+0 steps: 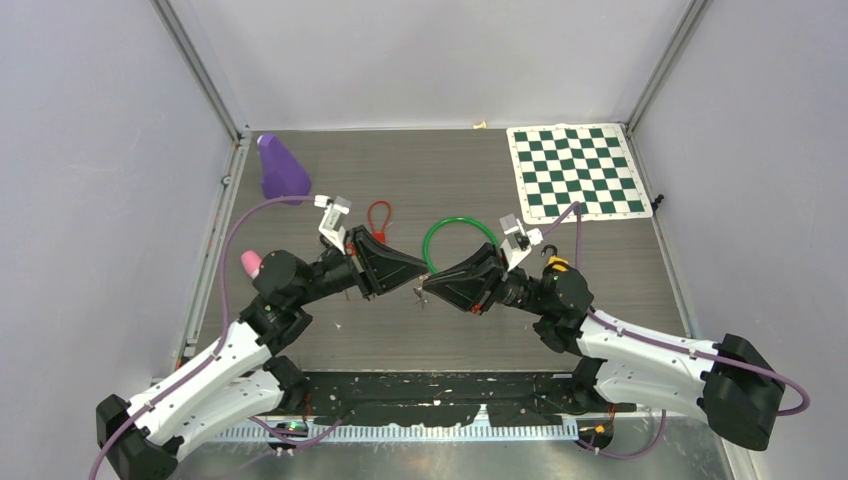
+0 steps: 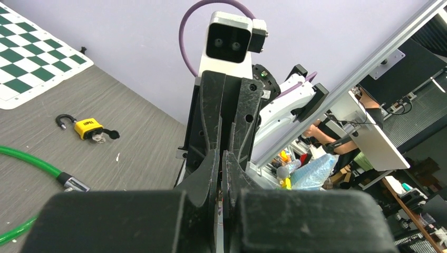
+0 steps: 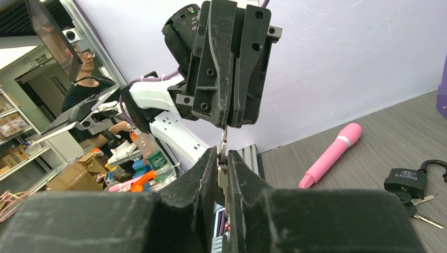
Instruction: Unlock with the key
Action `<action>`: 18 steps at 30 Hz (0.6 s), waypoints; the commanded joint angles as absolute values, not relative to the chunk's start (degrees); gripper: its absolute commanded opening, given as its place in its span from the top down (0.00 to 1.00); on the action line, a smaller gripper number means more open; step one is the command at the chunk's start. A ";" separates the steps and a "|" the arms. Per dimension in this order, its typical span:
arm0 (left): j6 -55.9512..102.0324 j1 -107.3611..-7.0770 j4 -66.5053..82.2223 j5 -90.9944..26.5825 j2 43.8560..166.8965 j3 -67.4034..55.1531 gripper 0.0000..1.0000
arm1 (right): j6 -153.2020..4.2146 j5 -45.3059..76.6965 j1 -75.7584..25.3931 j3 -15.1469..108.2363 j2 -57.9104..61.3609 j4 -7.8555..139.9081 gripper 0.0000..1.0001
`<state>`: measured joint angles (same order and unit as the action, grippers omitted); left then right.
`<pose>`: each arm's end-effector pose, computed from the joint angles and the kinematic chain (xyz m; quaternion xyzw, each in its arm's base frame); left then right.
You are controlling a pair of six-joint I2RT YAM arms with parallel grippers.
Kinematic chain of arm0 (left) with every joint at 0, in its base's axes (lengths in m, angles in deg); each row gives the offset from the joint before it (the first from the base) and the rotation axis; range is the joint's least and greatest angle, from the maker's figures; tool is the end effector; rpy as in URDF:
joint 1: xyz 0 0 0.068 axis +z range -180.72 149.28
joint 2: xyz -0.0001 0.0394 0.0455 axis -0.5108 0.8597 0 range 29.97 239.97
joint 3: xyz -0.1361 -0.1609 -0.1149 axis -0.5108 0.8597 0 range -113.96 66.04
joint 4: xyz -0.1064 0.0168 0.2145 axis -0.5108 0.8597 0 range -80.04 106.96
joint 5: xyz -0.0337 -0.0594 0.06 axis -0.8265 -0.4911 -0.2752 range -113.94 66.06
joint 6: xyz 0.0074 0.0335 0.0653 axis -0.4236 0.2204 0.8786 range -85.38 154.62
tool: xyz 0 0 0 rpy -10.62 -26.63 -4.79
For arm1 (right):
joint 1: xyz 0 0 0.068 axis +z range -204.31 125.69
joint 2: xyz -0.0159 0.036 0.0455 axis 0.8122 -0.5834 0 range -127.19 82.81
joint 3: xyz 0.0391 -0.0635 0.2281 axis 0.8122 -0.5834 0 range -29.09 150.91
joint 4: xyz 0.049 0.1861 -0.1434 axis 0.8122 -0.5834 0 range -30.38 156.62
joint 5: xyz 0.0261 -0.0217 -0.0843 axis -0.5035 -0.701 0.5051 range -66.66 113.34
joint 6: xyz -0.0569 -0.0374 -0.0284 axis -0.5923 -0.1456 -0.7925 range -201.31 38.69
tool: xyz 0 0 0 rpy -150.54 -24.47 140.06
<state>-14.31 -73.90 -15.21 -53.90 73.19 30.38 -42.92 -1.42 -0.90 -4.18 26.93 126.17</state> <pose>0.1262 -0.1605 0.3397 0.1797 0.5802 -0.6673 0.4311 0.1142 0.1971 0.3033 -0.2479 0.4704 0.6793 0.5058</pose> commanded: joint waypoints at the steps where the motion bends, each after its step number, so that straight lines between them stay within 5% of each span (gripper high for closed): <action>1: -15.02 -74.24 -19.74 -52.86 72.33 29.47 1.00 | -42.03 -1.60 -1.05 -5.01 26.81 130.31 0.82; 18: -14.87 -76.66 -19.92 -53.60 74.50 28.92 1.00 | -42.75 -1.12 -1.09 -4.95 28.04 130.79 0.83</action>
